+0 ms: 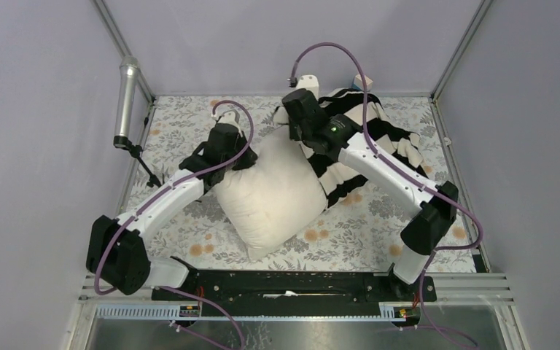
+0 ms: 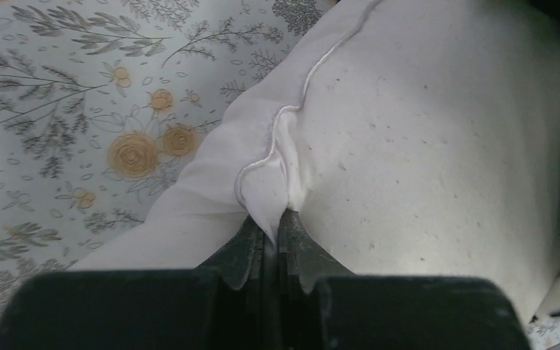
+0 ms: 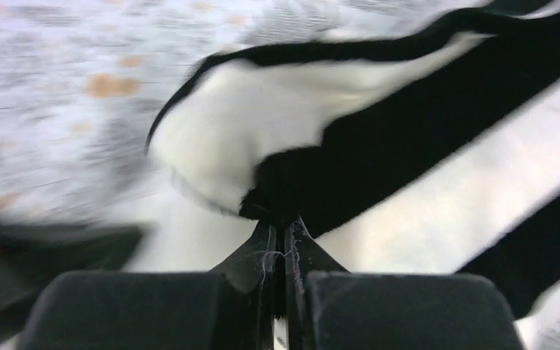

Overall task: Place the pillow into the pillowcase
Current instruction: Stuff the pillow into the pillowcase.

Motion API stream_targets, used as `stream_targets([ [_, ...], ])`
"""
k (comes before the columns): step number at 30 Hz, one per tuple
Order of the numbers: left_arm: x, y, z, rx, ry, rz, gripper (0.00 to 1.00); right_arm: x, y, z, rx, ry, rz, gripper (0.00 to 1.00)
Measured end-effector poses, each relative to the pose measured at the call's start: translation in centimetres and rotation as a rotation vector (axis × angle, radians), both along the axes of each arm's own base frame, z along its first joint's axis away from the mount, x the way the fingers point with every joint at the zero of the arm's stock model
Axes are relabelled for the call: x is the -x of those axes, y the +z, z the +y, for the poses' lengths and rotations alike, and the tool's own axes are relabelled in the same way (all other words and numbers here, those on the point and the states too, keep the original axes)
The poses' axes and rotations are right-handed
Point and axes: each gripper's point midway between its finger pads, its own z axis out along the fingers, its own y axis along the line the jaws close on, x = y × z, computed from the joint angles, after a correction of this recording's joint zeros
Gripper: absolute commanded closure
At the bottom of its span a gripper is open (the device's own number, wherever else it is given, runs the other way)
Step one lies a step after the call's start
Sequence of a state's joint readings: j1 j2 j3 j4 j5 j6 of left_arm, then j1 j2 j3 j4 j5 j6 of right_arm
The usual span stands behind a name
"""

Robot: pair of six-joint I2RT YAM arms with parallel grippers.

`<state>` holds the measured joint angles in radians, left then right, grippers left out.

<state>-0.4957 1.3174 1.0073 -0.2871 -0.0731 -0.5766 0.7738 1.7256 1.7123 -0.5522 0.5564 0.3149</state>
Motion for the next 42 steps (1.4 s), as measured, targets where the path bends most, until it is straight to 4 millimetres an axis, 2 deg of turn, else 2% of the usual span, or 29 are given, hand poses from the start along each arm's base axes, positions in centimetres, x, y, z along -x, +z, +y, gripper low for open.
stream_targets([
  [2,-0.6,-0.3,-0.7,0.024,0.005,0.020,1.00,1.6,2.5,4.1,-0.106,0.095,0.006,1.00],
  [4,-1.4,-0.9,-1.3,0.049,0.028,0.052,1.00,4.4,3.6,7.8,-0.168,0.193,0.034,1.00],
  [5,-1.9,-1.3,-1.5,0.067,0.045,0.075,1.00,6.1,3.5,9.5,-0.187,0.244,0.065,1.00],
  [7,-2.5,-2.3,-1.5,0.121,0.090,0.132,1.00,8.3,2.3,11.5,-0.207,0.305,0.125,1.00],
  [10,-3.5,-3.1,-0.5,0.222,0.169,0.196,1.00,8.8,0.0,11.9,-0.236,0.324,0.201,1.00],
  [13,-4.0,-3.2,-0.2,0.314,0.205,0.210,1.00,6.8,-2.4,10.3,-0.266,0.272,0.246,0.99],
  [15,-4.3,-2.9,-0.6,0.356,0.195,0.208,0.88,5.0,-3.6,8.5,-0.279,0.219,0.268,0.95],
  [16,-4.5,-2.7,-0.8,0.372,0.181,0.203,0.78,4.4,-3.9,7.9,-0.290,0.201,0.276,0.92],
  [17,-4.6,-2.5,-1.0,0.377,0.168,0.198,0.61,3.1,-3.9,6.9,-0.320,0.177,0.282,0.88],
  [18,-4.6,-2.3,-1.2,0.374,0.154,0.196,0.47,2.8,-3.8,6.8,-0.329,0.174,0.281,0.83],
  [21,-5.1,-0.7,-1.3,0.349,0.116,0.158,0.13,1.4,-2.9,5.9,-0.363,0.155,0.268,0.67],
  [24,-4.8,1.9,-1.0,0.310,0.077,0.114,0.02,-0.2,-1.3,5.5,-0.379,0.151,0.229,0.42],
  [26,-3.7,4.1,-0.5,0.283,0.054,0.079,0.01,-0.7,-0.5,5.2,-0.377,0.152,0.205,0.26],
  [28,-2.1,6.3,0.4,0.253,0.038,0.038,0.01,-1.1,0.2,4.9,-0.368,0.153,0.180,0.15],
  [31,1.4,9.1,1.8,0.224,0.016,-0.011,0.01,-0.7,0.6,4.2,-0.336,0.162,0.171,0.06],
  [33,3.5,9.5,2.5,0.218,0.009,-0.026,0.01,-0.3,1.1,3.6,-0.322,0.158,0.156,0.02],
  [36,7.7,7.3,3.2,0.193,-0.005,0.028,0.01,1.1,1.8,2.0,-0.293,0.148,0.136,0.00],
  [37,9.3,5.9,3.0,0.183,-0.022,0.068,0.01,2.0,2.0,1.4,-0.275,0.143,0.128,0.00],
  [40,13.1,2.3,1.6,0.158,-0.091,0.189,0.01,4.8,2.2,0.1,-0.230,0.145,0.109,0.00],
  [42,15.0,-0.2,0.2,0.143,-0.143,0.261,0.04,7.1,1.9,-0.6,-0.201,0.153,0.105,0.00],
])
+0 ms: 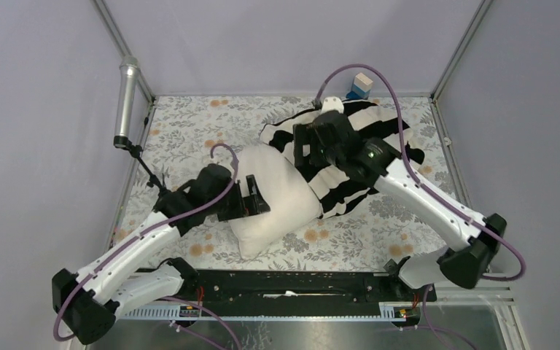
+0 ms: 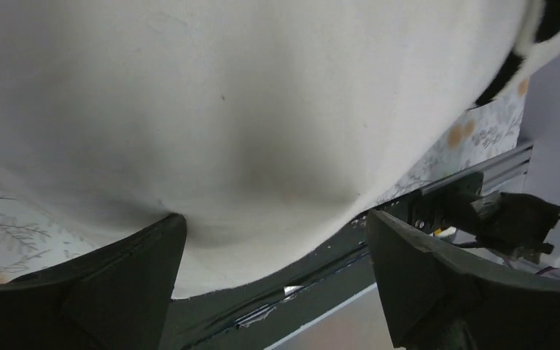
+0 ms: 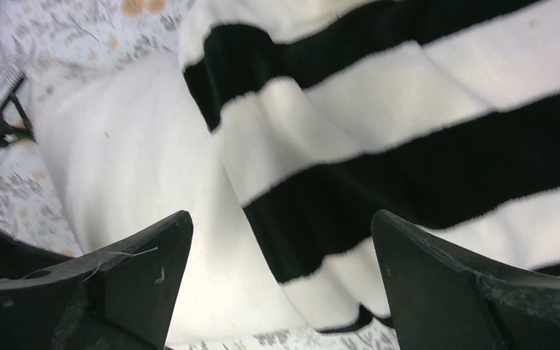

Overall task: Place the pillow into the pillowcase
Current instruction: Stuff the pillow into the pillowcase.

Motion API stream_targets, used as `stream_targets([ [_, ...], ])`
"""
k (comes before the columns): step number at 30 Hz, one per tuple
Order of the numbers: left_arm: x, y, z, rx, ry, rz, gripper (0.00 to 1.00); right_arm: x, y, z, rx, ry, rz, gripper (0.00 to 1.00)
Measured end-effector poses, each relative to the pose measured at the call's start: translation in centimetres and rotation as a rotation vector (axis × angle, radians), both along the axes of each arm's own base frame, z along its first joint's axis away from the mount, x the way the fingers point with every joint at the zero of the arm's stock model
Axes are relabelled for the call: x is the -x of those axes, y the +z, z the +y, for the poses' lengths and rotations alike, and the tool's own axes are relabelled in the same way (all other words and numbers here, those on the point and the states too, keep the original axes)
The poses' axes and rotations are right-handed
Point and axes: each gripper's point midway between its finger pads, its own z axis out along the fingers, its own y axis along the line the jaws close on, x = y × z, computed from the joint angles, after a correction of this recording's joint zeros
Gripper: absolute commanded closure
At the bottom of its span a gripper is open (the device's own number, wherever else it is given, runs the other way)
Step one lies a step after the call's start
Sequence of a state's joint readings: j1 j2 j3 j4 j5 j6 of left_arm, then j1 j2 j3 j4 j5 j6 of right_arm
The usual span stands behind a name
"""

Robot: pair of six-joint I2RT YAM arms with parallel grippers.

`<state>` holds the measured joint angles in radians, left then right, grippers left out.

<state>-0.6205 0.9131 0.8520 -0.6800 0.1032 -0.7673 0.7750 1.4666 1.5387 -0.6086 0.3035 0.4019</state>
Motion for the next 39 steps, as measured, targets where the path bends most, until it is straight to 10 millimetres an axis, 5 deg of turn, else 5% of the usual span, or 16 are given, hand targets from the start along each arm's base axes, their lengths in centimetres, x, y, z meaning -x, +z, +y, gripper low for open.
stream_targets([
  [2,1.2,-2.4,-1.2,-0.009,-0.039,0.063,0.32,1.8,-0.8,-0.9,0.026,0.003,0.001,0.00],
  [5,-0.1,-5.3,-2.4,-0.007,-0.012,0.123,0.94,3.7,-2.8,-3.3,0.067,-0.028,0.015,0.00],
  [6,-0.7,-5.7,-2.8,0.009,0.013,0.139,1.00,4.2,-3.5,-4.1,0.078,-0.040,0.023,0.00],
  [12,-5.0,-6.3,-4.9,0.138,0.059,0.150,1.00,7.3,-7.7,-8.1,0.138,-0.084,0.067,0.02],
  [20,-6.7,-4.9,-5.8,0.208,0.063,0.087,1.00,7.5,-12.0,-7.3,0.184,-0.118,0.100,0.22],
  [25,-7.1,-4.8,-6.0,0.221,0.058,0.081,1.00,5.7,-13.1,-7.8,0.240,-0.202,0.062,0.53],
  [27,-7.2,-4.8,-6.0,0.222,0.055,0.079,1.00,5.1,-13.3,-8.4,0.263,-0.233,0.053,0.82],
  [29,-7.3,-4.8,-6.1,0.225,0.053,0.074,1.00,4.6,-13.2,-9.2,0.278,-0.259,0.046,0.99],
  [31,-7.4,-4.8,-6.2,0.227,0.050,0.070,1.00,4.3,-12.4,-9.2,0.273,-0.263,0.039,1.00],
  [33,-7.7,-4.9,-6.4,0.231,0.048,0.066,1.00,4.3,-10.6,-7.9,0.252,-0.233,0.022,1.00],
  [35,-8.0,-4.8,-6.6,0.235,0.048,0.062,1.00,5.1,-8.3,-4.5,0.207,-0.149,-0.005,1.00],
  [39,-9.0,-4.4,-6.8,0.237,0.067,0.047,1.00,9.9,-3.2,6.6,0.111,0.131,-0.059,1.00],
])
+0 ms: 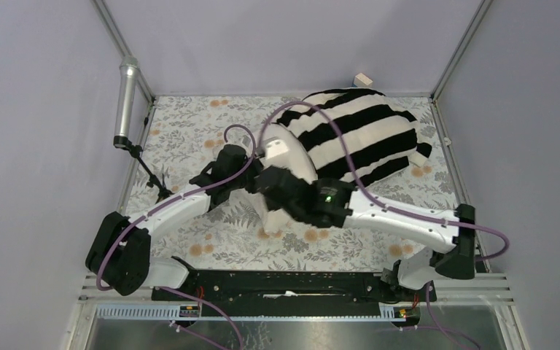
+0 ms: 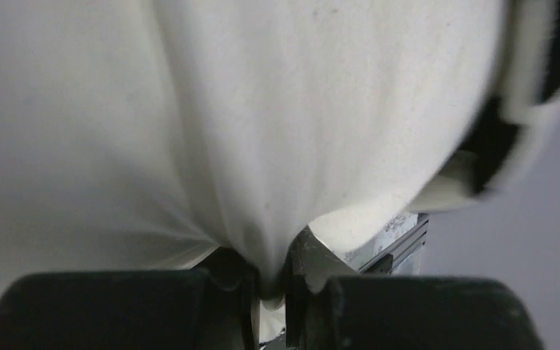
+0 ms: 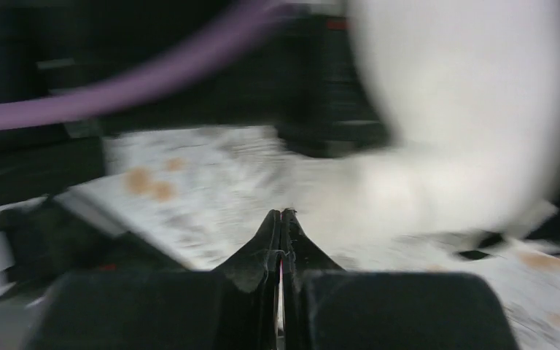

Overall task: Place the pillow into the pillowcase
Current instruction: Stuff the pillow into the pillowcase.

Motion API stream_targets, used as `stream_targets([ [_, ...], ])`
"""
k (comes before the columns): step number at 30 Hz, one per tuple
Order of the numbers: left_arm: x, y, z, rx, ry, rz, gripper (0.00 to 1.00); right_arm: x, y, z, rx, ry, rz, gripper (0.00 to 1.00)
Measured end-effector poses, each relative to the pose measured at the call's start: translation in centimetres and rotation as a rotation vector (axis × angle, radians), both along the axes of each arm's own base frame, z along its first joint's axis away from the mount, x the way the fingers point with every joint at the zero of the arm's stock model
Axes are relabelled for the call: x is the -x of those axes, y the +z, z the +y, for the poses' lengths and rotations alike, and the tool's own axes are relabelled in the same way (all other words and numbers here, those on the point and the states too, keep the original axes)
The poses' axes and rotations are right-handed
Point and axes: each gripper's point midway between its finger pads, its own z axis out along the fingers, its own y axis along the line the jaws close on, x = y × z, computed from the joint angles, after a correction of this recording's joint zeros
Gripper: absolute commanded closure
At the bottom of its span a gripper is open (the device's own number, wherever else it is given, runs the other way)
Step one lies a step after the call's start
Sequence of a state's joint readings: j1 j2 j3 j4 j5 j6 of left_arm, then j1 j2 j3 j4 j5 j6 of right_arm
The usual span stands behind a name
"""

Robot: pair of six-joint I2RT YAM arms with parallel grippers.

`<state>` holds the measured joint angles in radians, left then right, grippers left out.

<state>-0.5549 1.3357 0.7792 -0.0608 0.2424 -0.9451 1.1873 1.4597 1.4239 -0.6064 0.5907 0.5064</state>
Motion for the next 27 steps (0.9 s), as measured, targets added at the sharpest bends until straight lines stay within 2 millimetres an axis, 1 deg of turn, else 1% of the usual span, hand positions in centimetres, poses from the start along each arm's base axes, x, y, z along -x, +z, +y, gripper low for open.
stream_targets([
  [1,-0.2,0.3,-0.2,0.005,0.003,-0.006,1.00,1.5,1.2,3.0,-0.043,0.069,-0.002,1.00],
  [2,-0.2,0.7,-0.5,0.010,0.003,-0.014,1.00,2.9,2.1,5.4,-0.083,0.129,0.002,1.00],
  [3,-0.2,1.1,-0.8,0.015,0.005,-0.024,1.00,3.6,2.5,6.5,-0.111,0.164,0.011,1.00],
  [4,-0.2,1.4,-1.0,0.018,0.010,-0.031,1.00,3.8,2.5,6.7,-0.126,0.182,0.029,1.00],
  [5,-0.1,1.6,-1.1,0.020,0.015,-0.034,1.00,3.1,2.4,6.3,-0.136,0.175,0.044,1.00],
  [6,0.0,1.8,-1.0,0.019,0.024,-0.034,1.00,1.9,2.1,5.3,-0.142,0.149,0.054,0.97],
  [7,-0.1,1.9,-0.9,0.019,0.033,-0.036,1.00,-0.6,1.4,3.0,-0.135,0.078,0.064,0.90],
  [8,-0.2,2.0,-0.8,0.018,0.046,-0.038,1.00,-1.2,1.3,2.5,-0.131,0.061,0.064,0.83],
  [9,-0.3,2.0,-0.7,0.016,0.055,-0.037,1.00,-2.6,1.0,0.8,-0.120,0.006,0.063,0.75],
  [10,-0.3,2.0,-0.6,0.013,0.064,-0.039,1.00,-3.5,0.8,-0.6,-0.109,-0.039,0.058,0.64],
  [11,-0.4,2.0,-0.5,0.012,0.069,-0.039,1.00,-3.9,0.7,-1.5,-0.105,-0.070,0.052,0.54],
  [13,-0.5,2.0,-0.4,0.007,0.079,-0.039,1.00,-3.5,0.0,-3.4,-0.088,-0.110,0.043,0.37],
  [15,-0.4,1.9,-0.2,0.000,0.085,-0.036,1.00,-3.0,-1.1,-5.7,-0.073,-0.150,0.050,0.16],
  [16,-0.4,1.8,-0.1,-0.004,0.086,-0.033,1.00,-3.1,-1.6,-6.8,-0.067,-0.180,0.050,0.09],
  [17,-0.3,1.8,0.0,-0.006,0.088,-0.031,1.00,-3.3,-2.5,-8.4,-0.054,-0.216,0.050,0.06],
  [19,-0.3,1.8,0.1,-0.008,0.090,-0.030,1.00,-3.9,-4.4,-11.1,-0.017,-0.286,0.054,0.02],
  [21,-0.3,1.8,0.2,-0.011,0.092,-0.027,1.00,-4.6,-6.4,-13.1,0.028,-0.340,0.064,0.01],
  [23,-0.4,1.9,0.3,-0.015,0.092,-0.028,1.00,-5.2,-7.4,-13.8,0.064,-0.360,0.067,0.01],
  [25,-0.4,2.0,0.3,-0.019,0.090,-0.029,1.00,-6.0,-7.4,-13.4,0.075,-0.355,0.050,0.02],
  [27,-0.4,2.0,0.4,-0.024,0.088,-0.031,1.00,-7.0,-6.9,-12.7,0.090,-0.347,0.028,0.05],
])
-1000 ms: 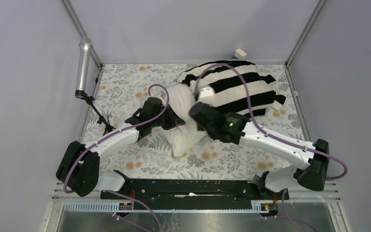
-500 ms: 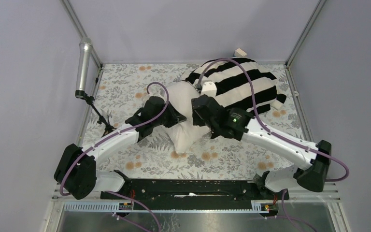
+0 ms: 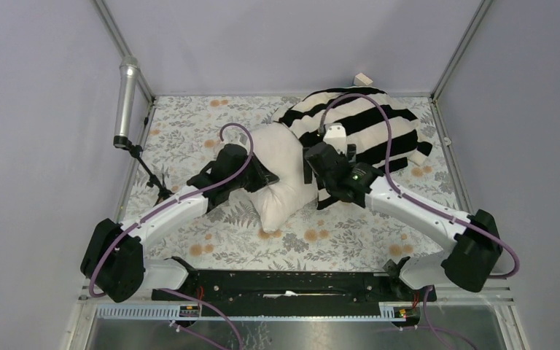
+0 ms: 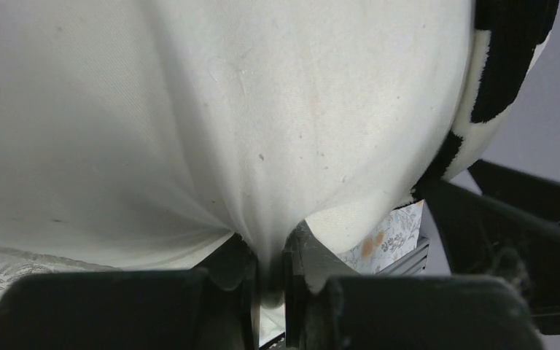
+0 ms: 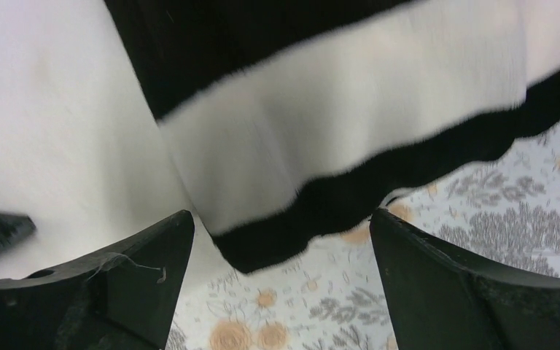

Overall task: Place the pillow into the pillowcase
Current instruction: Stuff the pillow into the pillowcase.

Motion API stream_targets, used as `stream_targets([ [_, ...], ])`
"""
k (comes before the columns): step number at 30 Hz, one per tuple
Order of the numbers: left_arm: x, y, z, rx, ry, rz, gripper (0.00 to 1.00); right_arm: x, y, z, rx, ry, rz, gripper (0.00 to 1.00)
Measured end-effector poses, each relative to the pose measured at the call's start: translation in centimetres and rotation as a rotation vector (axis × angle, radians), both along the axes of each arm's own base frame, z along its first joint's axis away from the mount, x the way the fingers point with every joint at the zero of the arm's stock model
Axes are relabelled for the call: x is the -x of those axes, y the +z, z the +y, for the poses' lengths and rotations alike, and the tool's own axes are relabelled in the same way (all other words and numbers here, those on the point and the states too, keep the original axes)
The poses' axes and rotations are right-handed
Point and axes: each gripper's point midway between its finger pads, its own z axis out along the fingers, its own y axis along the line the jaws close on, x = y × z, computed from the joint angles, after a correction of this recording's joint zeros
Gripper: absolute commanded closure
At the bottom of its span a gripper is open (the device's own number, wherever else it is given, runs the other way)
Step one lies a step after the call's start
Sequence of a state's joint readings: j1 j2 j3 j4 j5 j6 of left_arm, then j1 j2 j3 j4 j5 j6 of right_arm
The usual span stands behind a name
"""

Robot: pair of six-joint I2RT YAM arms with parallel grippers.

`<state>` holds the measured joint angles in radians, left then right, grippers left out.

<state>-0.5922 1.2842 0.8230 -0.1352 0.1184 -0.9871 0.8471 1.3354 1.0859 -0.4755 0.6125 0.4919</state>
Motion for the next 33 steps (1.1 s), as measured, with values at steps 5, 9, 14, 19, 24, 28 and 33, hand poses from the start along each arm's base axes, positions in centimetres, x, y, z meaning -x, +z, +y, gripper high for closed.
stream_targets([
  [5,-0.1,-0.1,0.2,-0.010,-0.001,-0.001,1.00,-3.3,1.3,1.8,0.046,-0.004,-0.053,0.22],
  [9,-0.2,0.1,0.5,-0.024,-0.002,-0.003,1.00,-5.6,0.4,0.7,0.098,-0.048,-0.038,0.79],
  [14,-0.5,0.6,0.8,-0.047,-0.015,-0.022,1.00,-6.7,1.6,0.1,0.111,-0.069,-0.012,1.00],
  [19,-1.4,0.6,1.0,-0.073,0.007,-0.031,1.00,-2.2,7.7,10.3,-0.001,0.169,-0.064,1.00],
  [24,-1.2,0.4,2.7,-0.149,0.046,0.008,1.00,2.2,8.5,15.0,-0.034,0.320,-0.029,1.00],
  [28,-1.1,2.8,2.4,-0.131,0.038,-0.030,1.00,1.1,9.5,12.8,-0.014,0.279,-0.003,1.00],
  [33,1.0,8.5,0.7,-0.072,-0.049,-0.114,0.46,0.8,12.9,10.4,-0.036,0.261,0.011,1.00],
])
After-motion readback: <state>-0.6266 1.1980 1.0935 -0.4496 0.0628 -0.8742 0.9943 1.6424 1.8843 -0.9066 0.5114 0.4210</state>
